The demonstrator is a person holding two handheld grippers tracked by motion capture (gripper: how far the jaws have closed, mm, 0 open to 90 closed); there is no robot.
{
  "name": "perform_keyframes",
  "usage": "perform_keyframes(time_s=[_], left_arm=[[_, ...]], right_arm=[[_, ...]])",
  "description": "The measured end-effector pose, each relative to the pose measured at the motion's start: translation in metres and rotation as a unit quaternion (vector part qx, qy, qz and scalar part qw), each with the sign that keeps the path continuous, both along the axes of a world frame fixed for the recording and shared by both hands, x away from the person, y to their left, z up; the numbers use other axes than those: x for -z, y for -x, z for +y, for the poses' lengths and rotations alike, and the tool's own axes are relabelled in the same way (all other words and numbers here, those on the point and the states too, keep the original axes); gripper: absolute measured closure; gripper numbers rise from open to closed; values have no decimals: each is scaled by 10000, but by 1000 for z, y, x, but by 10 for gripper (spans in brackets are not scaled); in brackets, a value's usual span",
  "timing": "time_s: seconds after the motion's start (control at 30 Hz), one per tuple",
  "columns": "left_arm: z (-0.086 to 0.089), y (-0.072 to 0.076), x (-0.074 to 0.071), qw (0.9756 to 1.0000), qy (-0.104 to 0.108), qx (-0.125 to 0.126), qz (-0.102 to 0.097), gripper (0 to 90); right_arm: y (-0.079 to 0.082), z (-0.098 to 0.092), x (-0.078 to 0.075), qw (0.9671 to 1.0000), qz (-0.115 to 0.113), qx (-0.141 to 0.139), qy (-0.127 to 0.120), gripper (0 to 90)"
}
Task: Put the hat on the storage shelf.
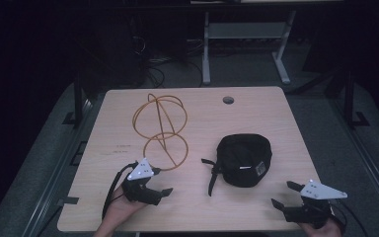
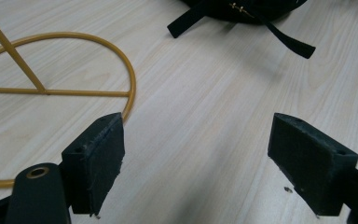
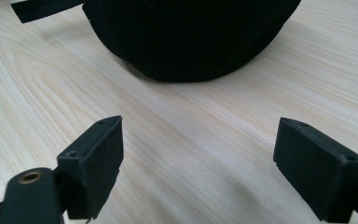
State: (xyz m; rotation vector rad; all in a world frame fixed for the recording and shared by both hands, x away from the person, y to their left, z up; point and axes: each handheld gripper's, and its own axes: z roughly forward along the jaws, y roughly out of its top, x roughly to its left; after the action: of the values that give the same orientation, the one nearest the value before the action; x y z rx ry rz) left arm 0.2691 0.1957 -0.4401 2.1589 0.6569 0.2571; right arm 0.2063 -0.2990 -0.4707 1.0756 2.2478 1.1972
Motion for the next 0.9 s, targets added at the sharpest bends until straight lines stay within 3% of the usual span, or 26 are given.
perform_keyframes(time_s=[0.4,0.6,0.9], left_arm=[[-6,3,-3,9999,122,99,27,180],[-15,5,-10,9993,281,246,77,180],[-30,2,-21,9986,346,364,148,180]], right_arm=[[1,3,-2,10000,-21,-24,-44,155],[2,4,-3,10000,-16,-19,-66,151],[3,1,-2,9999,-16,32,-150,151]])
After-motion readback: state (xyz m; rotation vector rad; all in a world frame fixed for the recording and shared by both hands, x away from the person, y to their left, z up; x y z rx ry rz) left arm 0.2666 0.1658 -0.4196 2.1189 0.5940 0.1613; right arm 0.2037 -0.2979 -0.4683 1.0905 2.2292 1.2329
